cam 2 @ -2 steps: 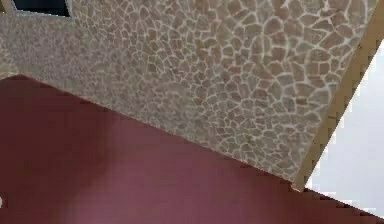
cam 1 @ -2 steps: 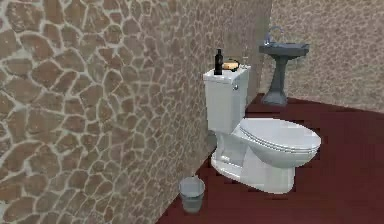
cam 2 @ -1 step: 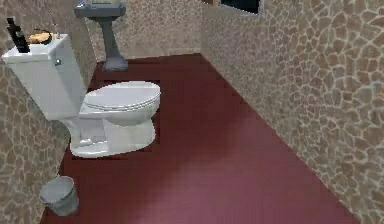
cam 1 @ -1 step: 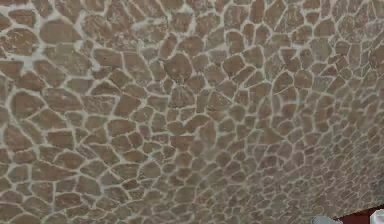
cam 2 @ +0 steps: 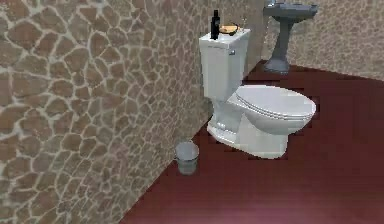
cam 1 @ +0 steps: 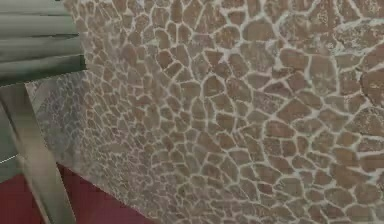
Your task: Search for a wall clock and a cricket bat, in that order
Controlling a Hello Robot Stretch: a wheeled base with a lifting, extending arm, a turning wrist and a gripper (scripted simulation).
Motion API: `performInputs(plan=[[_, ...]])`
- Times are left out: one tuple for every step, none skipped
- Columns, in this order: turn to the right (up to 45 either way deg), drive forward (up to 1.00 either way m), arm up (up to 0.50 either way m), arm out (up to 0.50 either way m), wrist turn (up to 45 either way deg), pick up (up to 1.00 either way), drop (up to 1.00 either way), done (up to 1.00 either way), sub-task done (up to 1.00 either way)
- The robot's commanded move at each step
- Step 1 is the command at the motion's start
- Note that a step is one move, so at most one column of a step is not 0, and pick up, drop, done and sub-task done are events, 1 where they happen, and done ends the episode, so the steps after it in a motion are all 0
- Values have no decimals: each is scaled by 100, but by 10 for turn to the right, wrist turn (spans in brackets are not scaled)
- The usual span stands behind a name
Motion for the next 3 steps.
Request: performInputs(plan=[[-450, 0, 0, 0, 0, 0, 0, 0, 0], [-330, 0, 0, 0, 0, 0, 0, 0, 0], [0, 100, 0, 0, 0, 0, 0, 0, 0]])
